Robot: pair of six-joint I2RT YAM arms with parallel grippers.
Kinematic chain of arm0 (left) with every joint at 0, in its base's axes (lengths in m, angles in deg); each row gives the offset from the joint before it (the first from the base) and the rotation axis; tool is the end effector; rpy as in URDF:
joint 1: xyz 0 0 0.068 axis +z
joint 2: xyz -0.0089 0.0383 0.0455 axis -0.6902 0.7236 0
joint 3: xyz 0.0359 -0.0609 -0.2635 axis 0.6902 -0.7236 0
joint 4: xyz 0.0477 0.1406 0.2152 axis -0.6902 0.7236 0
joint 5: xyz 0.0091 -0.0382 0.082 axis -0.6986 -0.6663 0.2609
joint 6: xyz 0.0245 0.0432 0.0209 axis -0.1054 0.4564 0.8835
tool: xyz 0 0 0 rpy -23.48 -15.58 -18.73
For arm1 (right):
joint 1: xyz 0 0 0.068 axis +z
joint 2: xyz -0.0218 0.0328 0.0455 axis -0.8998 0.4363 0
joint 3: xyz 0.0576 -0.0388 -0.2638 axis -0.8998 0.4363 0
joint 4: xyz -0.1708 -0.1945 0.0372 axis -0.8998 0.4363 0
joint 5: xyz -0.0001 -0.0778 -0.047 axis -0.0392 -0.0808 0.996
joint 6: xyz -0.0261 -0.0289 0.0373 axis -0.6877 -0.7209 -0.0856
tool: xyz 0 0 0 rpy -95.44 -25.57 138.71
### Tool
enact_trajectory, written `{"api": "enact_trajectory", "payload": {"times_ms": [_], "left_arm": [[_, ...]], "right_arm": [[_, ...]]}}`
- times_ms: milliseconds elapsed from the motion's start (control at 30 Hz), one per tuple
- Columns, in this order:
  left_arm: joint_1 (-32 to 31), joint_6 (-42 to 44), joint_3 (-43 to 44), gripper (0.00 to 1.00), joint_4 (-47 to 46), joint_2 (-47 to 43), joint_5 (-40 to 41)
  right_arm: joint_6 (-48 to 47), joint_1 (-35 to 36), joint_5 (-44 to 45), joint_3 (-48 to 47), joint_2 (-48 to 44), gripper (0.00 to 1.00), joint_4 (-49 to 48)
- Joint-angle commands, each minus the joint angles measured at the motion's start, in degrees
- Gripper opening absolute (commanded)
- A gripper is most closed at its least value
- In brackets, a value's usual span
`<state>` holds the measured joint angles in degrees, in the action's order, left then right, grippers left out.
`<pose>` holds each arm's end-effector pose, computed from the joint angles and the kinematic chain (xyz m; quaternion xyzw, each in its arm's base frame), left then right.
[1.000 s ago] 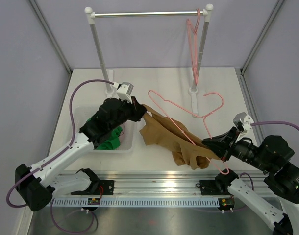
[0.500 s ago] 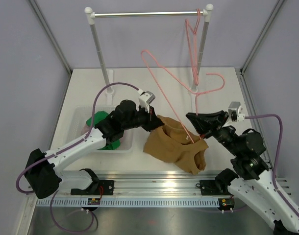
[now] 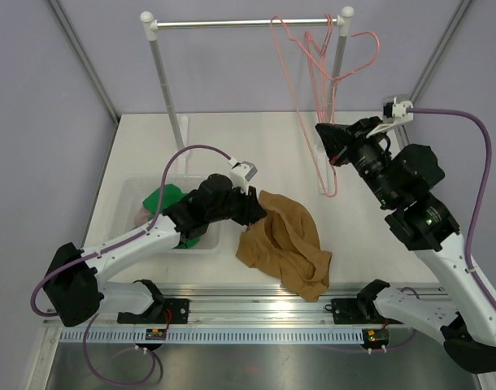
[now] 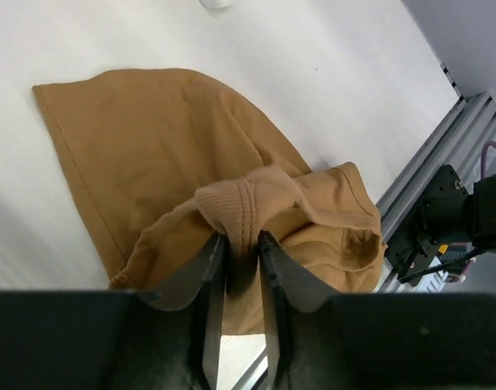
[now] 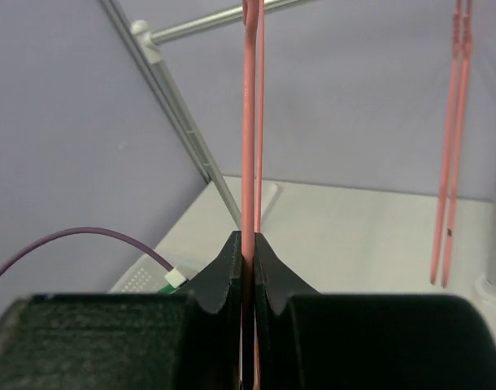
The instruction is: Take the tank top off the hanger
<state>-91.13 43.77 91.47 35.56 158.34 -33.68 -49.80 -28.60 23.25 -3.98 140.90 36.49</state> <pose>0.1873 -0.2135 0.2775 0.2096 0.8270 -0.3651 0.3726 0.1451 0.0996 0.4899 -0.0694 0.6276 0.3100 0.7108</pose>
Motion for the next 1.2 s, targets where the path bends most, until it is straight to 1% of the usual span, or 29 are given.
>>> {"api": "enact_trajectory", "payload": {"times_ms": [0,67,100,133,167,233,267,300,333,367,433,467,500,533,600,633,733,767,867,900,967,1000,1067,1167], "left_arm": [[-0.42,0.01,4.79,0.30,0.21,-1.87,3.06],[-0.59,0.45,6.55,0.42,2.83,-3.10,4.10],[-0.77,0.97,7.52,0.59,3.98,-3.54,4.72],[-0.85,1.24,9.61,0.70,6.95,-3.98,5.60],[-0.94,1.24,10.94,0.99,8.72,-5.03,7.69],[-1.12,1.77,13.57,0.99,13.54,-6.61,9.64],[-1.21,1.85,14.02,0.99,14.88,-8.71,12.35],[-1.29,1.86,14.29,0.99,16.11,-9.95,13.42],[-1.30,1.77,14.47,0.99,18.56,-11.09,14.30],[-1.38,1.68,14.47,0.99,19.72,-13.80,15.87],[-1.38,1.68,13.94,0.99,23.13,-16.71,16.94],[-1.38,1.59,13.16,0.99,24.11,-18.03,17.81],[-1.38,1.59,12.72,0.99,24.99,-20.74,18.17],[-1.47,1.68,12.19,0.99,26.48,-22.07,18.43],[-1.47,1.94,10.87,0.99,27.72,-25.49,19.49],[-1.47,2.03,10.34,0.99,28.60,-26.38,19.84],[-1.47,2.56,8.50,0.99,28.96,-29.19,20.02],[-1.47,2.73,8.06,0.99,28.87,-29.73,20.02],[-1.47,2.74,6.47,0.99,28.87,-29.82,20.02],[-1.47,2.39,6.04,0.99,28.78,-29.73,20.02],[-1.47,2.30,5.59,0.99,28.43,-29.65,19.84],[-1.47,2.03,5.42,0.99,28.17,-29.65,19.84],[-1.47,1.94,4.98,0.99,27.55,-29.73,19.41],[-1.47,1.77,4.63,0.99,27.20,-29.38,18.70]], "right_arm": [[0.95,0.24,9.30,-7.77,5.67,0.00,19.97],[0.25,0.24,11.23,-11.63,7.88,0.00,23.23],[-0.36,0.24,11.77,-12.87,10.42,0.00,23.94],[-0.71,0.24,12.30,-14.27,11.75,0.00,25.25],[-1.50,0.24,13.17,-17.51,13.15,0.00,25.96],[-2.56,0.16,13.79,-20.95,17.63,0.00,27.45],[-3.78,0.16,15.01,-24.19,19.22,0.00,27.63],[-4.49,-0.02,15.63,-25.70,22.19,0.00,27.46],[-4.93,-0.63,15.90,-27.28,23.79,0.00,27.72],[-5.72,-2.12,15.73,-30.95,27.11,0.00,28.07],[-6.25,-4.67,13.89,-34.40,30.11,0.00,28.77],[-6.43,-5.64,11.27,-37.46,31.52,0.00,28.69],[-6.60,-7.47,10.64,-39.14,34.41,0.00,28.86],[-7.04,-7.84,10.54,-40.99,36.00,0.00,29.65],[-8.01,-9.85,8.45,-47.05,40.91,0.00,30.97],[-8.45,-10.56,7.22,-51.86,42.51,0.00,32.98],[-9.42,-12.05,6.85,-58.65,49.27,0.00,36.49],[-10.03,-12.32,5.63,-62.76,50.77,0.00,37.21],[-10.12,-12.76,5.70,-69.65,57.53,0.00,40.37],[-10.21,-12.76,5.97,-70.44,58.34,0.00,41.25],[-9.69,-12.85,6.76,-69.14,58.70,0.00,41.00],[-9.51,-12.77,7.11,-67.65,58.26,0.00,39.17],[-9.07,-12.85,7.82,-61.68,56.86,0.00,36.35],[-8.54,-12.94,7.91,-58.94,55.36,0.00,34.14]]}}
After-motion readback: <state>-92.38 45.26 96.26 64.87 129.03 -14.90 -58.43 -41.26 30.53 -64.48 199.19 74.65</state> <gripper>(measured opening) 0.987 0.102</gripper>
